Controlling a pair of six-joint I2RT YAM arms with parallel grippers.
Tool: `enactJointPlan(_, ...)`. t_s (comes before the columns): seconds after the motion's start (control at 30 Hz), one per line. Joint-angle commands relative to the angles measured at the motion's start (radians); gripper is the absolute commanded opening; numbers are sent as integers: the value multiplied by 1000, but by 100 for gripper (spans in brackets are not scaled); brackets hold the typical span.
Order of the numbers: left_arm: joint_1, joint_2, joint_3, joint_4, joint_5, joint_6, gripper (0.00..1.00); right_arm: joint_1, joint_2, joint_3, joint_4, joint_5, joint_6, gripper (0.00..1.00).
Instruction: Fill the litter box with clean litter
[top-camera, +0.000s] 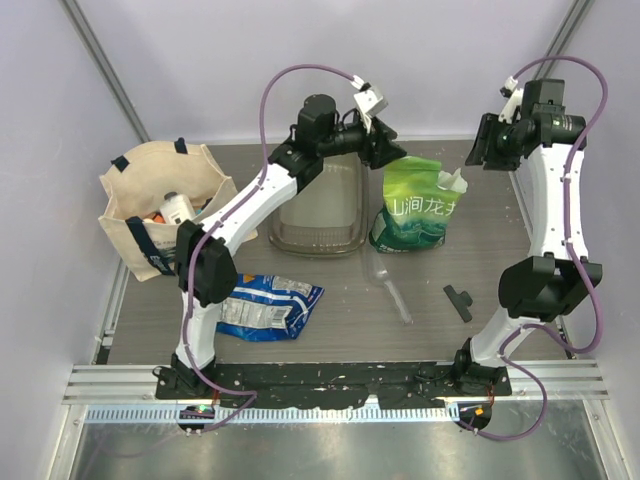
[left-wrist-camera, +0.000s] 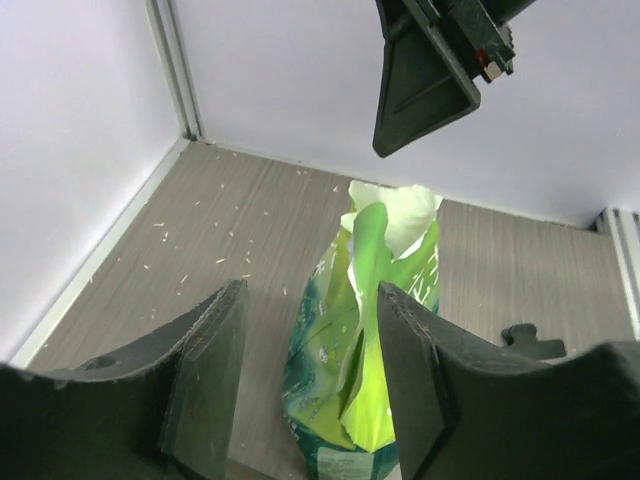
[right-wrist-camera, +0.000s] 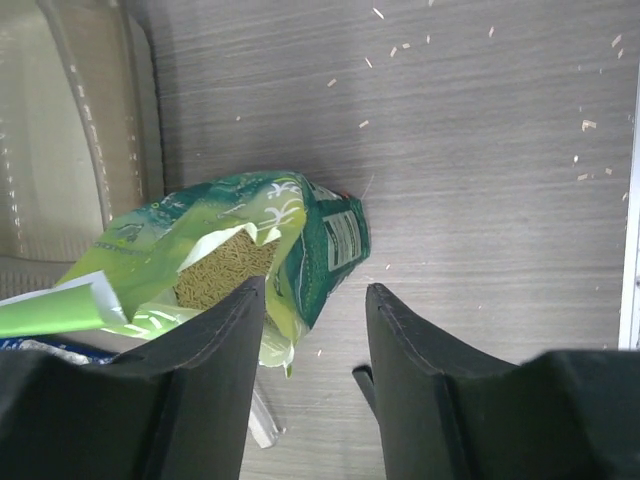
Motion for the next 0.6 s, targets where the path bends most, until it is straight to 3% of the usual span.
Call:
enactJointPlan(0.0,2,-80,46,49,22,-32,60,1,-39,98,22,-112,-87,52)
enactJointPlan(0.1,19,-182,-9,26,15,-60,69,7,-137,67,33,-273,-242,57)
enactJointPlan(0.23,65,-374,-248,9,-25,-48,84,48,-387,-304,100,-445,-461,61)
enactJointPlan(0.27,71,-417,-352,-26,-36,-26,84,115,-491,-374,113,-454,-501,64)
enactJointPlan(0.4,81,-578,-563,-173,-197,5,90,348,-645,-734,145,-352,-623,68)
enactJointPlan(0.43,82,-624,-590,-207,-271,-2,93,390,-659,-781,160,-324,-623,67)
enactJointPlan(0.57,84,-716,-686,-332,-344,12,98,515,-670,-968,261,-225,-649,69)
